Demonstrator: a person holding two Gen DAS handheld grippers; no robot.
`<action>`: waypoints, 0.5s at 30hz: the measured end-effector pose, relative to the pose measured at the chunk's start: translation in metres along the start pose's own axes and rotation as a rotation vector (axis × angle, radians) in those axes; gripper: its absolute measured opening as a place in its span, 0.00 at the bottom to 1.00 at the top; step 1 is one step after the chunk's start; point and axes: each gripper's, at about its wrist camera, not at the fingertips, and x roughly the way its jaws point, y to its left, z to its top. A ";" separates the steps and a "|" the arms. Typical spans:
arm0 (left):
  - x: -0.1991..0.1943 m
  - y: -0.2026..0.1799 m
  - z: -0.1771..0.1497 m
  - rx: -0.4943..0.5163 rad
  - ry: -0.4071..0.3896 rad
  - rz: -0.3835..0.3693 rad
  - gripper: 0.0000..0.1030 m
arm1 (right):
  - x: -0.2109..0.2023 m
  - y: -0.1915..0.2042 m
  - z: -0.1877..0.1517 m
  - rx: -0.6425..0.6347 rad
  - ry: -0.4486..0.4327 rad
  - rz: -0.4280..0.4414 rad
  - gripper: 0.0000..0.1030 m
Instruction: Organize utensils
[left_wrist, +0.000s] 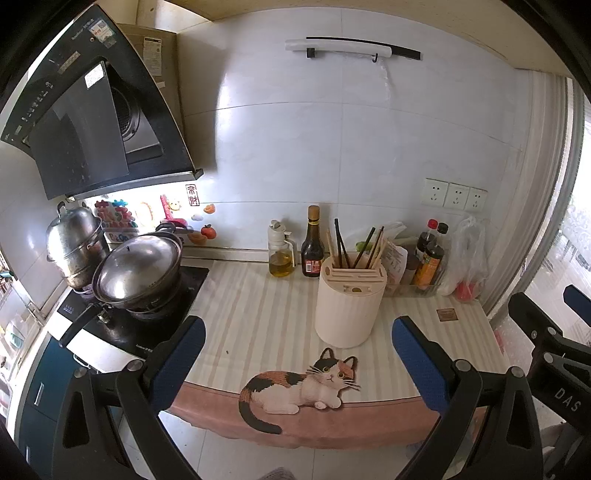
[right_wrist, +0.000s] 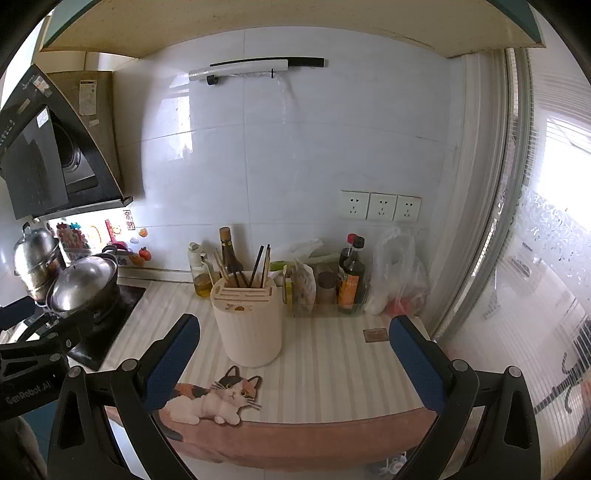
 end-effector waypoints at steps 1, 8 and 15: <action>0.002 0.000 0.001 0.000 0.001 -0.001 1.00 | 0.000 0.000 0.000 0.000 0.000 0.000 1.00; 0.002 -0.002 0.002 0.003 0.001 -0.002 1.00 | -0.001 0.000 -0.001 0.002 0.000 -0.001 1.00; 0.003 -0.003 0.002 0.002 -0.001 -0.001 1.00 | -0.001 0.000 0.000 0.001 0.000 -0.001 1.00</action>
